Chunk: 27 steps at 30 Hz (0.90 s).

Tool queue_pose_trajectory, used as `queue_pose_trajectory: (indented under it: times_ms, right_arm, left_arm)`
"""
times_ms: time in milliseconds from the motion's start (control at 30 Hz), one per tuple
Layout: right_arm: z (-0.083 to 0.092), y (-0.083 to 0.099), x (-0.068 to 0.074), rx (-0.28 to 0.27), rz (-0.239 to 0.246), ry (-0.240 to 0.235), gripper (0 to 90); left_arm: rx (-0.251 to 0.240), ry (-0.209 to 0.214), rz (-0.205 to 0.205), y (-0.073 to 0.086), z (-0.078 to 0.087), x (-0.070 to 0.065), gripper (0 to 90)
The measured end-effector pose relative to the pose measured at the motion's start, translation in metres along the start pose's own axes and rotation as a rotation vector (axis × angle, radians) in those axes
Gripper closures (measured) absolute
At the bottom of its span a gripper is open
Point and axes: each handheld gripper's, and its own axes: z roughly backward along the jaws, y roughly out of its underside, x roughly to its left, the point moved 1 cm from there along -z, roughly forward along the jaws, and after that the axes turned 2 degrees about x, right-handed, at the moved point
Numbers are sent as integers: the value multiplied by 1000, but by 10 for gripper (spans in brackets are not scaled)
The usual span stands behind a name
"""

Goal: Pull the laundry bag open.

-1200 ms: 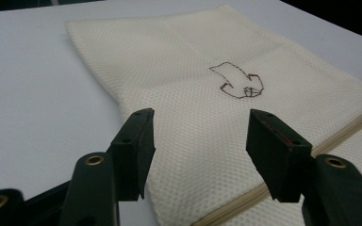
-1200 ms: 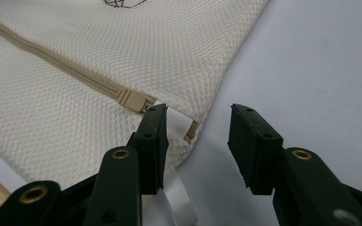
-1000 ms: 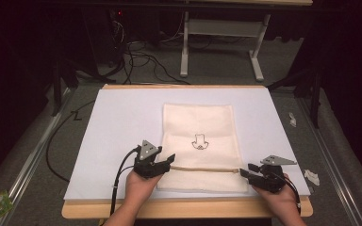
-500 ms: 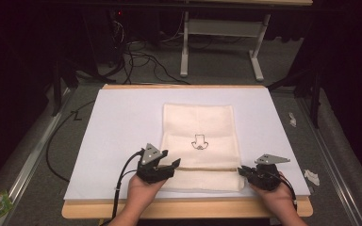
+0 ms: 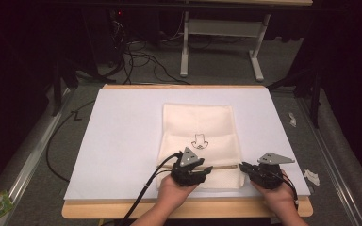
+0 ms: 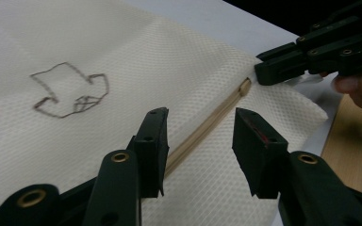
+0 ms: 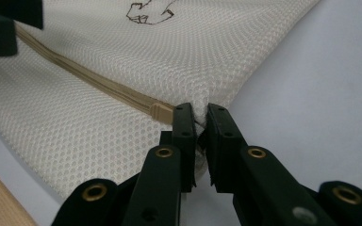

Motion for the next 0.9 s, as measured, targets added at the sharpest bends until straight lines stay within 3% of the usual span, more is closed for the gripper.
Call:
queue_pose_trajectory:
  times_ms: [133, 300, 433, 567, 900]
  right_arm:
    - [2, -1, 0, -7, -8, -5, 840]
    - [4, -4, 2, -36, -9, -10, 841]
    - [6, -5, 3, -47, 0, -12, 843]
    - [7, -5, 4, -55, 2, -17, 845]
    - [8, -5, 5, -65, 2, -17, 842]
  left_arm:
    - [10, 26, -14, -4, -20, -11, 638]
    - [33, 60, 16, -10, -50, -22, 682]
    - [26, 60, 21, -9, -60, -27, 696]
    - [9, 58, 58, -9, -67, -30, 707]
    - [-16, 52, 55, -11, -72, -37, 872]
